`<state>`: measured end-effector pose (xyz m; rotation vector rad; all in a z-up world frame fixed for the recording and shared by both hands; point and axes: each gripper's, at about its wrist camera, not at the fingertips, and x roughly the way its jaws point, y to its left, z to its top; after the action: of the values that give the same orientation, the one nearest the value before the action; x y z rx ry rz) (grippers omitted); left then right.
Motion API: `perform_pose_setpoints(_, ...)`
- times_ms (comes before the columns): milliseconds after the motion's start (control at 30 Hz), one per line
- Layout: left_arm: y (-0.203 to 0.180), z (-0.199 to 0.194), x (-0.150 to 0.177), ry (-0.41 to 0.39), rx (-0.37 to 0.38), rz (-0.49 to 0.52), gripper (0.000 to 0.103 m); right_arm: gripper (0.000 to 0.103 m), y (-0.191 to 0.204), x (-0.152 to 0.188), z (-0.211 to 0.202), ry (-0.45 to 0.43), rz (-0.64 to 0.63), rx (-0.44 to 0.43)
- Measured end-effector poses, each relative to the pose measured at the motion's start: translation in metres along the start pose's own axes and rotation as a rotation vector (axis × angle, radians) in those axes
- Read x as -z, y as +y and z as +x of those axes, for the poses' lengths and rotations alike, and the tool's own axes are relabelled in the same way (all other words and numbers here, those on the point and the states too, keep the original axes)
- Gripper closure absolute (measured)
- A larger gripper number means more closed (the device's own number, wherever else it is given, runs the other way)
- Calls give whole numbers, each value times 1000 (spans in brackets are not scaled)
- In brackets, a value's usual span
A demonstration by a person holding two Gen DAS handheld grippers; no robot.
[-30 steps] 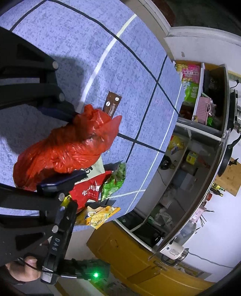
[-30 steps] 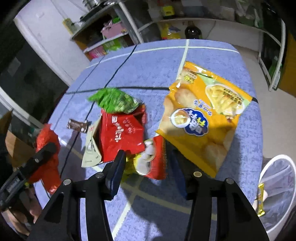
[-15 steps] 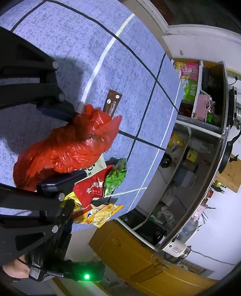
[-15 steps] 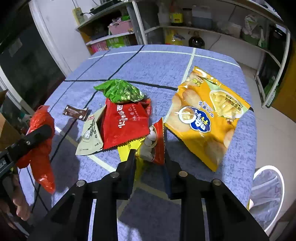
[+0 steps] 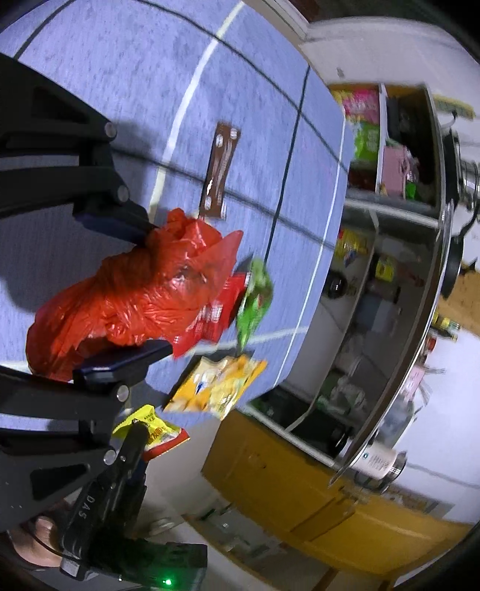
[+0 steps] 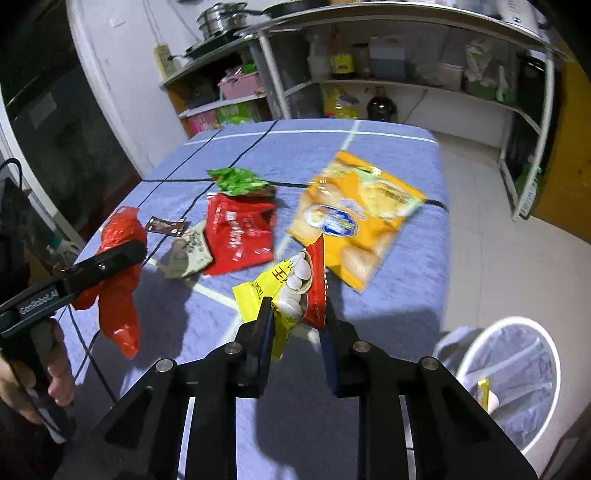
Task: Collect trash
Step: 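Carry both wrappers over the bin and open both grippers to drop them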
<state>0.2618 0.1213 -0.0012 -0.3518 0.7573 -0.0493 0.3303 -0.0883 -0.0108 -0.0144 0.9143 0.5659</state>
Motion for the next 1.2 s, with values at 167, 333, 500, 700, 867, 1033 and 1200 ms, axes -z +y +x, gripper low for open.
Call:
perform_pose_setpoints(167, -42, 12, 5, 33, 64, 68, 49, 79, -37, 19, -25, -18, 63, 19)
perform_pose_setpoints(333, -103, 27, 11, 71, 156, 160, 49, 79, -88, 43, -47, -17, 136, 70)
perform_pose_setpoints(500, -172, 51, 18, 120, 238, 263, 49, 79, -149, 67, -65, -12, 243, 123)
perform_pose_setpoints(700, -246, 98, 35, 223, 278, 375, 49, 79, -206, 88, -69, 26, 334, 167)
perform_pose_setpoints(867, -290, 136, 43, 296, 285, 412, 48, 78, -246, 100, -58, 69, 384, 203)
perform_pose_setpoints(1033, -320, 172, 55, 364, 260, 449, 48, 72, -275, 107, -49, 91, 418, 215)
perform_pose_setpoints(1200, -324, 190, 60, 386, 252, 428, 40, 46, -288, 112, -53, 72, 448, 218)
